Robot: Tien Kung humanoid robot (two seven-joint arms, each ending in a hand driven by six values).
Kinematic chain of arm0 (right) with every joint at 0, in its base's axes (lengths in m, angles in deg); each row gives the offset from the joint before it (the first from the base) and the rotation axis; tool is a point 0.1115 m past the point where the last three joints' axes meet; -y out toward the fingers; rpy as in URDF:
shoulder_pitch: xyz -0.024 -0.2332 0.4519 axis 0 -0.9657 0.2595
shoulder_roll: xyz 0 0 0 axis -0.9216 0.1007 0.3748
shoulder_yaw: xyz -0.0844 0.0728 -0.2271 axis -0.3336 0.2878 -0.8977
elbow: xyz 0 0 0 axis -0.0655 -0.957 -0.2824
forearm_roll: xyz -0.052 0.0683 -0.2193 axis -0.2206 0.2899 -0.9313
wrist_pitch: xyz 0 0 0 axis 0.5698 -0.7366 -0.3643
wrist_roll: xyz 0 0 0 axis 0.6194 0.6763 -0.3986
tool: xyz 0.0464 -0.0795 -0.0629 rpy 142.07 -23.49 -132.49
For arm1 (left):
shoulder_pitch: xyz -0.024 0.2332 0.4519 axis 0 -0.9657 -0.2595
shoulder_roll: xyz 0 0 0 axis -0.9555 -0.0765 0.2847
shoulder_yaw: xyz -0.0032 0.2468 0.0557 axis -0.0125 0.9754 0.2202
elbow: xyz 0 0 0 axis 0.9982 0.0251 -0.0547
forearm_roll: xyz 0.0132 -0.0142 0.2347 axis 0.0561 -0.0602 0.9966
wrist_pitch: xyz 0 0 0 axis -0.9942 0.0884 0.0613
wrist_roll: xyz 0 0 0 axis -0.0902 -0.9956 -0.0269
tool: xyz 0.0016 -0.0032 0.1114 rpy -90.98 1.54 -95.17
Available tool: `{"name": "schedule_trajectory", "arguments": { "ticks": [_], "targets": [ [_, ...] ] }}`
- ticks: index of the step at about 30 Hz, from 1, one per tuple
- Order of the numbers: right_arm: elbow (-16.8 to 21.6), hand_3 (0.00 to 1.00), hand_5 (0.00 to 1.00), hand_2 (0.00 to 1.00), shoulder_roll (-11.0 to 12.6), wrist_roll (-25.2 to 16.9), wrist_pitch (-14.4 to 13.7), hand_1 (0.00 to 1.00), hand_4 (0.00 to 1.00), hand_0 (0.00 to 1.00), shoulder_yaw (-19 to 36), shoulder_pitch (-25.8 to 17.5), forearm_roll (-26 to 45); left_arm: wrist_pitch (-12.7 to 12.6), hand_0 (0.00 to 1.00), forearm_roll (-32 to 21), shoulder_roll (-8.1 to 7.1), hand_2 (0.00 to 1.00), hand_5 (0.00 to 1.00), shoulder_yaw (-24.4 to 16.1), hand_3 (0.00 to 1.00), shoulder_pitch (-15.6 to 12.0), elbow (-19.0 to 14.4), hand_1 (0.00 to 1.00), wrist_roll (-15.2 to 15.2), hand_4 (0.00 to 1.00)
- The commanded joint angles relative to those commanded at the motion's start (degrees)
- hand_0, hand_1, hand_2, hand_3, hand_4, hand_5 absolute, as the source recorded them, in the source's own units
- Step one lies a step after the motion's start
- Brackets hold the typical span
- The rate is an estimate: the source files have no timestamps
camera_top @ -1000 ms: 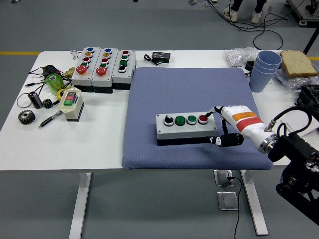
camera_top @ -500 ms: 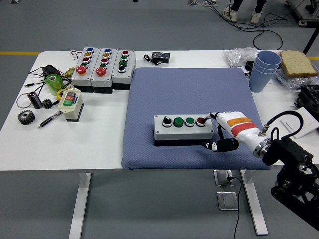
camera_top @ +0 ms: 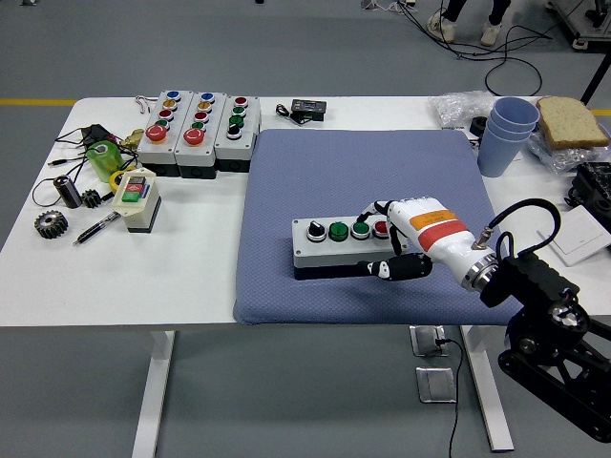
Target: Pick up the button,place it on the desk,press the button,press the button
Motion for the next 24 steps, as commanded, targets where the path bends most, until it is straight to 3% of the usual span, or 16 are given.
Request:
{"name": "schedule_trajectory", "arguments": {
  "ticks": [12, 19, 24],
  "targets": [
    [-3.74, 0.690, 0.339, 0.184, -0.38, -0.12, 0.16, 0.002, 0.882, 0.108, -1.06, -0.13, 0.97, 0.03, 0.640, -0.10, -0.05, 0.701, 0.729, 0.22, 0.628, 0.02, 0.00, 0.692, 0.01, 0.371],
    [-3.44, 0.692, 0.338, 0.189, -0.23, 0.07, 0.24, 0.002, 0.882, 0.107, -1.47, -0.50, 0.74, 0.11, 0.640, 0.32, 0.02, 0.701, 0.731, -0.09, 0.629, -0.29, 0.00, 0.692, 0.16, 0.375],
    [-0.99, 0.692, 0.338, 0.189, 0.25, -0.62, -1.46, 0.002, 0.882, 0.107, 1.65, -1.31, 1.35, 0.13, 0.640, 0.74, 0.11, 0.701, 0.731, -0.45, 0.629, -0.53, 0.00, 0.692, 0.26, 0.375]
  ]
}}
